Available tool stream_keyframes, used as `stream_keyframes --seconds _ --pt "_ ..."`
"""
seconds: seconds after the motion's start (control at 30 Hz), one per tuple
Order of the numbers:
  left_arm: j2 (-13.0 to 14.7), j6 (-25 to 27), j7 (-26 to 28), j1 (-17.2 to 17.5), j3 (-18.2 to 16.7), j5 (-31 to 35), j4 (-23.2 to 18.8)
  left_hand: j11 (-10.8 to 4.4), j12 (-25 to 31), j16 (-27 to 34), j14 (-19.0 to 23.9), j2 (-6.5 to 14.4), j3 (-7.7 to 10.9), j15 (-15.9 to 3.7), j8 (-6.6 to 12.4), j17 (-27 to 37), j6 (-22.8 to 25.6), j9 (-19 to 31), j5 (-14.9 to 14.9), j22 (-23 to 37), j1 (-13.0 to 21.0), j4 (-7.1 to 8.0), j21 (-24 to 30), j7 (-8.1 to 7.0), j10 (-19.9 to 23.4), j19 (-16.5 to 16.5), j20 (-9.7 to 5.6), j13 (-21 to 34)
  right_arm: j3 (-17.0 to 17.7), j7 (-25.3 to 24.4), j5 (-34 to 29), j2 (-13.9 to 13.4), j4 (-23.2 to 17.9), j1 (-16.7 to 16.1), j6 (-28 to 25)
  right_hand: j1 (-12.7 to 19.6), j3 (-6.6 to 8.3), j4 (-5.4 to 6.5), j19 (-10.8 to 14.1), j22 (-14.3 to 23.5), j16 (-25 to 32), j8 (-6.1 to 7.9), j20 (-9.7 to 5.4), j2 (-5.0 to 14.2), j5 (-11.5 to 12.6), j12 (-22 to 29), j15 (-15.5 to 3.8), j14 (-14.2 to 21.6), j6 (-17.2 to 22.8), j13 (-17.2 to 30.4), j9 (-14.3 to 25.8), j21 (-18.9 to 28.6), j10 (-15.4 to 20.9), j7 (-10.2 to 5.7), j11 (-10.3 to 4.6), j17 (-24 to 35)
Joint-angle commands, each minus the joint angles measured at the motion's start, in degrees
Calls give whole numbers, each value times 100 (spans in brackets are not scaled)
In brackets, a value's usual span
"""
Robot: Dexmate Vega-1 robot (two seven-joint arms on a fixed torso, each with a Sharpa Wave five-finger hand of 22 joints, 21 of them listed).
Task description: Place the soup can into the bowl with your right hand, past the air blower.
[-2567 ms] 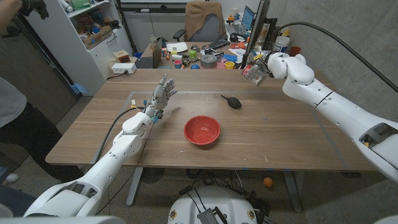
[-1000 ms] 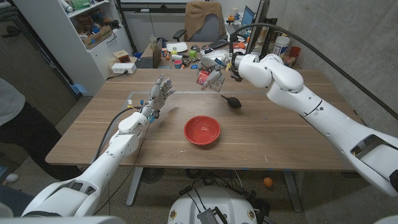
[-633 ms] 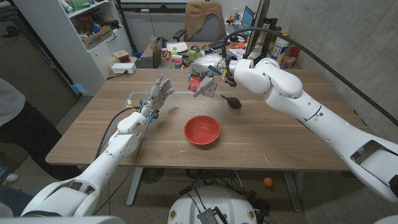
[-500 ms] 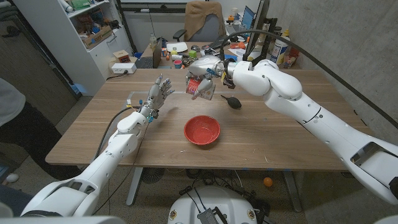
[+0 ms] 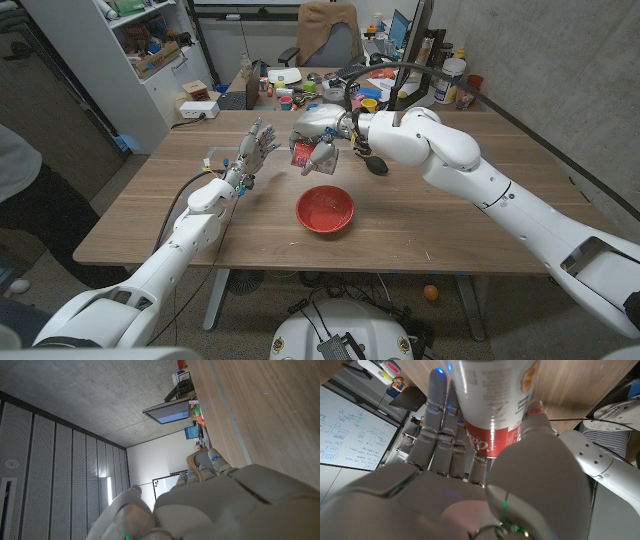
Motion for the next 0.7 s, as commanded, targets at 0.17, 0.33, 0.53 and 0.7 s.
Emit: stream_keyframes --seconds 0.17,0.33,0.53,0.7 --pt "52 100 63 14 26 36 -138 -8 14 15 -988 589 -23 24 -7 15 -1236 23 39 13 -30 -15 -4 -18 -1302 -684 30 27 -83 -127 12 90 444 -95 198 1643 458 476 437 -26 -11 -18 -1033 1721 34 96 -1561 1407 80 28 46 48 1081 29 -1044 13" --pt "68 112 82 20 31 48 -171 -14 13 16 -986 590 -25 26 -7 15 -1235 23 40 15 -30 -14 -5 -21 -1305 -684 32 27 -127 -172 -69 119 558 -120 152 1643 460 479 433 -39 -7 -21 -1033 1722 35 98 -1562 1412 95 29 53 57 1092 37 -1023 22" --pt "91 143 97 35 34 47 -215 -16 14 12 -997 591 -26 23 -9 15 -1241 23 41 16 -29 -14 -7 -34 -1303 -683 28 27 -158 -210 -19 150 664 -178 142 1641 461 485 429 -56 -9 -31 -1033 1725 36 93 -1561 1415 100 23 59 67 1099 31 -1030 24" --pt "103 166 103 36 43 51 -234 -10 11 12 -996 591 -28 28 -10 15 -1245 23 41 17 -29 -14 -9 -31 -1310 -686 30 27 -196 -220 62 177 751 -215 143 1639 462 490 427 -71 -3 -38 -1032 1724 36 93 -1560 1419 109 29 64 78 1097 33 -1028 37"
